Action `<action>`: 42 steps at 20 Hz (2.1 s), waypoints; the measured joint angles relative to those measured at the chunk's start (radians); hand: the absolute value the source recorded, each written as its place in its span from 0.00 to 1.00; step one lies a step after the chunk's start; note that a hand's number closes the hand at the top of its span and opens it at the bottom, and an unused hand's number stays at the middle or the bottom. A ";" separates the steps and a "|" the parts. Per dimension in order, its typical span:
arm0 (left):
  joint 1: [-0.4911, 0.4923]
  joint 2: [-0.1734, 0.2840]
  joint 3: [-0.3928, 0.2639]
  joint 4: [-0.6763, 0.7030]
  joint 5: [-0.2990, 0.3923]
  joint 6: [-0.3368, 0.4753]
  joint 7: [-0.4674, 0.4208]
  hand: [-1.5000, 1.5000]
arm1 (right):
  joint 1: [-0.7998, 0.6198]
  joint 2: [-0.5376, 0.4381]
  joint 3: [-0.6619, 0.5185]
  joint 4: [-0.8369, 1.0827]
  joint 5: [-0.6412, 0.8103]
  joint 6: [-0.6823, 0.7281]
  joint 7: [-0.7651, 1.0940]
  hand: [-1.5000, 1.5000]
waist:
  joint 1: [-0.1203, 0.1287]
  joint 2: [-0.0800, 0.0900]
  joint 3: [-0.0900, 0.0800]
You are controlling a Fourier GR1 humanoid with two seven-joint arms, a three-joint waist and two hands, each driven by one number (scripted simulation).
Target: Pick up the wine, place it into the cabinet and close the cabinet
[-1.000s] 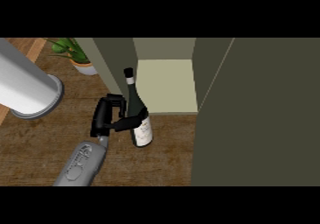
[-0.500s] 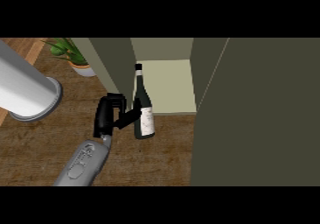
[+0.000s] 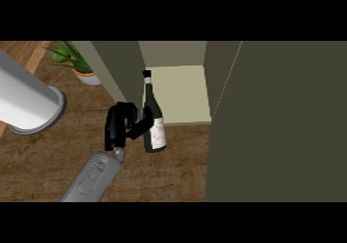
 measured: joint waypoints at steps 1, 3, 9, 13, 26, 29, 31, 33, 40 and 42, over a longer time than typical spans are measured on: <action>0.000 0.000 -0.002 0.001 -0.005 0.008 0.003 1.00 | 0.001 0.000 0.002 0.001 -0.001 0.003 -0.001 0.00 | -0.002 0.000 0.000; 0.002 0.002 -0.005 0.001 -0.014 0.022 0.012 1.00 | 0.004 0.004 0.010 0.001 -0.002 0.001 0.001 0.00 | -0.007 -0.001 0.001; 0.012 0.001 -0.006 0.001 -0.038 0.089 0.020 1.00 | 0.000 0.008 0.021 0.005 -0.008 0.012 -0.009 0.00 | -0.026 -0.001 0.004; 0.018 -0.001 -0.001 -0.002 -0.037 0.109 0.010 1.00 | 0.004 0.014 0.028 0.006 -0.012 0.011 -0.011 0.00 | -0.034 0.002 0.004; 0.017 -0.023 0.010 0.007 -0.029 0.190 -0.007 1.00 | -0.004 0.007 0.032 0.011 -0.021 0.028 -0.014 0.00 | -0.049 0.010 0.000; 0.012 -0.012 -0.013 0.025 -0.069 0.228 -0.010 1.00 | -0.009 0.005 0.038 0.014 -0.023 0.034 -0.013 0.00 | -0.057 0.012 0.000; 0.011 -0.002 -0.030 0.035 -0.095 0.248 -0.002 1.00 | -0.005 0.001 0.037 0.015 -0.025 0.038 -0.012 0.00 | -0.062 0.012 0.000; 0.002 0.008 -0.052 0.051 -0.127 0.261 0.009 1.00 | -0.007 0.001 0.038 0.016 -0.027 0.041 -0.012 0.00 | -0.062 0.013 0.000; -0.016 0.019 -0.093 0.082 -0.202 0.310 0.074 1.00 | -0.015 0.002 0.033 0.024 -0.037 0.053 -0.022 0.00 | -0.071 0.015 0.003; -0.022 0.016 -0.098 0.086 -0.213 0.318 0.098 1.00 | -0.019 0.000 0.032 0.024 -0.038 0.056 -0.022 0.00 | -0.071 0.016 0.003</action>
